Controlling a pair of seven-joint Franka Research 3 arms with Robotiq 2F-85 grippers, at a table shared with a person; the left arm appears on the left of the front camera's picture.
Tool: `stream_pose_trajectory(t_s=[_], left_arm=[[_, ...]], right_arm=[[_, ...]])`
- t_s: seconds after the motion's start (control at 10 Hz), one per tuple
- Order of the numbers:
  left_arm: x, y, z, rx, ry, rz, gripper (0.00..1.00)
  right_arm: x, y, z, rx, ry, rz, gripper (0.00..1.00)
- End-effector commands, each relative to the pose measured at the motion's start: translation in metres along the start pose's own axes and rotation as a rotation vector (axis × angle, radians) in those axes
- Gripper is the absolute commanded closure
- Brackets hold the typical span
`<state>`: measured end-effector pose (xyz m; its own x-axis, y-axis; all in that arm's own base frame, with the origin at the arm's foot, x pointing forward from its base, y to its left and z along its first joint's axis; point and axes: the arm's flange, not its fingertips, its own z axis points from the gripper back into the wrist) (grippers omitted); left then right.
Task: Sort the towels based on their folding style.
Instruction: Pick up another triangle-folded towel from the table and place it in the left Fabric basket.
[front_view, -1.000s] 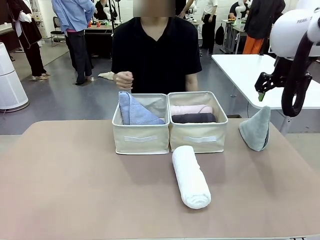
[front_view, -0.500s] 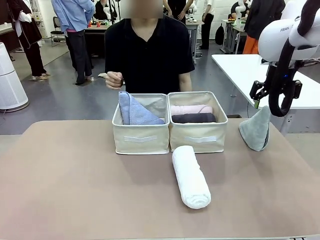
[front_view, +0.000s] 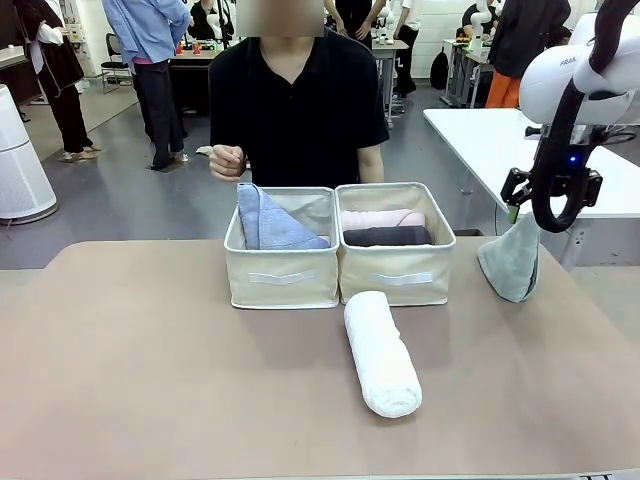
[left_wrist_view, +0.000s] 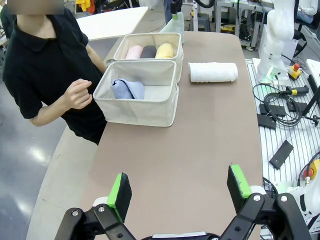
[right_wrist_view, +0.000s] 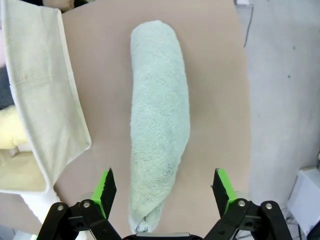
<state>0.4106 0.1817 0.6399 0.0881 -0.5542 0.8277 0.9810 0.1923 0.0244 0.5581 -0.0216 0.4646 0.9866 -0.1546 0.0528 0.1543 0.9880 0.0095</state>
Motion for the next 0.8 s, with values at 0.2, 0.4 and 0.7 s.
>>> stream_pose_trajectory(t_s=[0.2,0.4,0.7], left_arm=[[0.001,-0.001,0.002,-0.005,-0.004,-0.007,0.00],[0.001,-0.001,0.002,-0.005,-0.004,-0.007,0.00],[0.001,-0.001,0.002,-0.005,-0.004,-0.007,0.00]], right_arm=[[0.008,0.000,-0.005,0.046,0.057,0.018,0.00],[0.010,0.001,-0.018,0.067,0.080,0.042,0.00],[0.010,0.003,-0.022,0.081,0.074,0.062,0.59]])
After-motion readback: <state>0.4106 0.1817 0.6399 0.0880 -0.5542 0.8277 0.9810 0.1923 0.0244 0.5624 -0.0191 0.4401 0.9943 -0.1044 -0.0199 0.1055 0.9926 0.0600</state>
